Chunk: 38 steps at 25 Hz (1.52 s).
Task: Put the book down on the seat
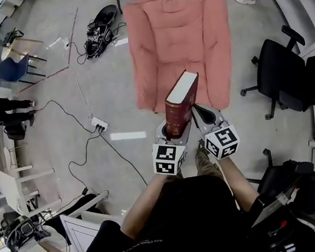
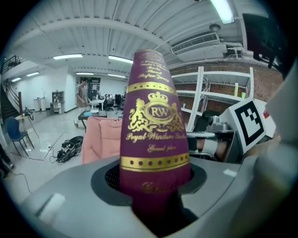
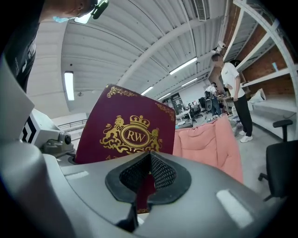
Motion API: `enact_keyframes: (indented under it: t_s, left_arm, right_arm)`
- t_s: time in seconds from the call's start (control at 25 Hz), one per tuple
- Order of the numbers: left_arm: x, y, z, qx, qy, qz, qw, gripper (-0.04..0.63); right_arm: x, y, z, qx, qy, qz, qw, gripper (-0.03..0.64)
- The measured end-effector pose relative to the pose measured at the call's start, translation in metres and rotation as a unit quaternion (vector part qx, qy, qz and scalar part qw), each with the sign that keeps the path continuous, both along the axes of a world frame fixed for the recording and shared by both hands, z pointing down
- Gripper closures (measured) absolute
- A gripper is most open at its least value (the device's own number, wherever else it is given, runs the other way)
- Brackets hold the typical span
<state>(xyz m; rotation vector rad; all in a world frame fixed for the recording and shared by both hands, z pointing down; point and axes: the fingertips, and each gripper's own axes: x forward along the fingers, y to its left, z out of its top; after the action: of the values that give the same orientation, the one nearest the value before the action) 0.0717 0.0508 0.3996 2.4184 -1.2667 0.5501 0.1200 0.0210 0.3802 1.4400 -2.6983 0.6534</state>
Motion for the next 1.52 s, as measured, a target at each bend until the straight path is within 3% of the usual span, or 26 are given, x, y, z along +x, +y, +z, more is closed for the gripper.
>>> enact_keyframes:
  t_s: [0.32,0.48,0.6,0.8,0.96,1.08,1.2,1.36,1.52]
  left_arm:
    - [-0.035,-0.062,0.017,-0.036,0.044,0.002,0.9984,0.374]
    - [-0.046,-0.102,0.023,-0.063,0.085,0.032,0.9939,0.374]
    - [-0.051,-0.137,0.029,-0.069,0.099,0.060,0.9909,0.373]
    - [-0.048,-0.157,0.041,-0.088,0.104,0.088,0.9868,0.373]
    - [-0.058,-0.163,0.047,-0.108,0.130,0.090,0.9815,0.373]
    - [-0.063,-0.173,0.051,-0.110,0.119,0.068,0.9844,0.373]
    - [-0.046,-0.175,0.060,-0.113,0.099,0.076,0.9858,0.373]
    - [-0.026,-0.165,0.081,-0.129,0.097,0.082,0.9835,0.373]
    - [-0.035,-0.169,0.102,-0.143,0.104,0.094,0.9797,0.373]
  right_arm:
    - [-0.038,-0.063,0.016,-0.019,0.057,-0.009,0.998,0.604]
    - [-0.049,-0.100,0.019,-0.030,0.105,0.026,0.994,0.606]
    - [-0.054,-0.133,0.024,-0.039,0.113,0.039,0.992,0.606]
    - [-0.050,-0.150,0.038,-0.045,0.101,0.024,0.994,0.605]
    - [-0.066,-0.151,0.044,-0.014,0.165,-0.031,0.986,0.604]
    - [-0.075,-0.160,0.051,-0.008,0.169,-0.074,0.983,0.604]
    - [-0.057,-0.160,0.060,-0.015,0.162,-0.073,0.984,0.604]
    - [-0.037,-0.151,0.081,-0.039,0.155,-0.068,0.985,0.604]
    - [-0.046,-0.153,0.102,-0.038,0.154,-0.087,0.983,0.603]
